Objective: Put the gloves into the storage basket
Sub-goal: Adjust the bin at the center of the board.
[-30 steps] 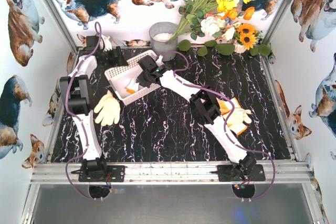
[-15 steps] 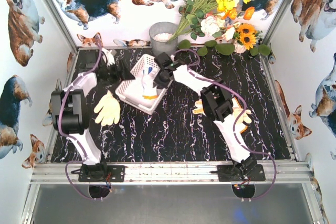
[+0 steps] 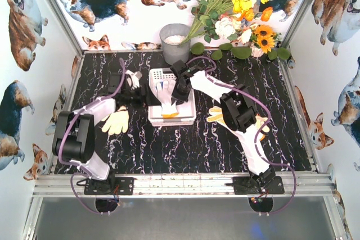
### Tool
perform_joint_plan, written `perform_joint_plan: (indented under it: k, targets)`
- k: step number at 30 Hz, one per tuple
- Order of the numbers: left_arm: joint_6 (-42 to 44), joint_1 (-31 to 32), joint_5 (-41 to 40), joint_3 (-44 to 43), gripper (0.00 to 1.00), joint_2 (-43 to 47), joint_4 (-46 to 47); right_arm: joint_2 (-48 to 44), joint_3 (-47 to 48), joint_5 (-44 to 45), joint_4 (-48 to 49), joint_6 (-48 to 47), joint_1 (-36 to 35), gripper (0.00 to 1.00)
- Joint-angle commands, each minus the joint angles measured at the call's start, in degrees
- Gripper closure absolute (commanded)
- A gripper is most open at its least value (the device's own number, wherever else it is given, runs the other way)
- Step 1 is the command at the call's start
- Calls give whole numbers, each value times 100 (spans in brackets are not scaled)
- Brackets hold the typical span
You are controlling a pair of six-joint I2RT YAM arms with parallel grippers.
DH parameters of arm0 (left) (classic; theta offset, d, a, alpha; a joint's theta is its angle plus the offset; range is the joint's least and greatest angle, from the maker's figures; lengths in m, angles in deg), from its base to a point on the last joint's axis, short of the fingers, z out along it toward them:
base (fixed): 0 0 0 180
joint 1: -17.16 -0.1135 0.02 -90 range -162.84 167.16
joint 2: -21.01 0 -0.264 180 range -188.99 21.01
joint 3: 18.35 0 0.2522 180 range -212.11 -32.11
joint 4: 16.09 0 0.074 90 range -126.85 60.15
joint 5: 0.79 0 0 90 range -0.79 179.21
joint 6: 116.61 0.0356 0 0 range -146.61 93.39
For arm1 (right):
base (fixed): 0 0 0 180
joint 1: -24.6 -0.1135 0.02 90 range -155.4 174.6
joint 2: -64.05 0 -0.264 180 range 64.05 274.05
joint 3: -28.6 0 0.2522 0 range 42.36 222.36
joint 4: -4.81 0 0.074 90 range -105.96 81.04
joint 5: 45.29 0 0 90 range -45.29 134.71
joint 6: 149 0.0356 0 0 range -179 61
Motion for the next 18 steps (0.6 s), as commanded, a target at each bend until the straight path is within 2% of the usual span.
perform_joint_plan:
  k: [1, 8, 10, 14, 16, 18]
  targets:
    - [-353, 197, -293, 369, 24, 247, 466, -610, -382, -136, -85, -163, -123, 87]
    - [55, 198, -918, 350, 23, 562, -220, -807, -648, 303, -384, -512, -184, 82]
    - [245, 198, -1145, 218, 22, 676, -516, -823, -514, 454, -549, -758, -193, 73]
    - [376, 198, -1583, -39, 19, 974, -888, -895, -213, 478, -721, -1306, -226, 46]
    - [327, 202, -1733, -167, 17, 1156, -987, -948, -86, 455, -796, -1505, -233, 40]
    - [263, 234, -1886, -275, 17, 1344, -1060, -1047, -38, 501, -847, -1611, -237, 39]
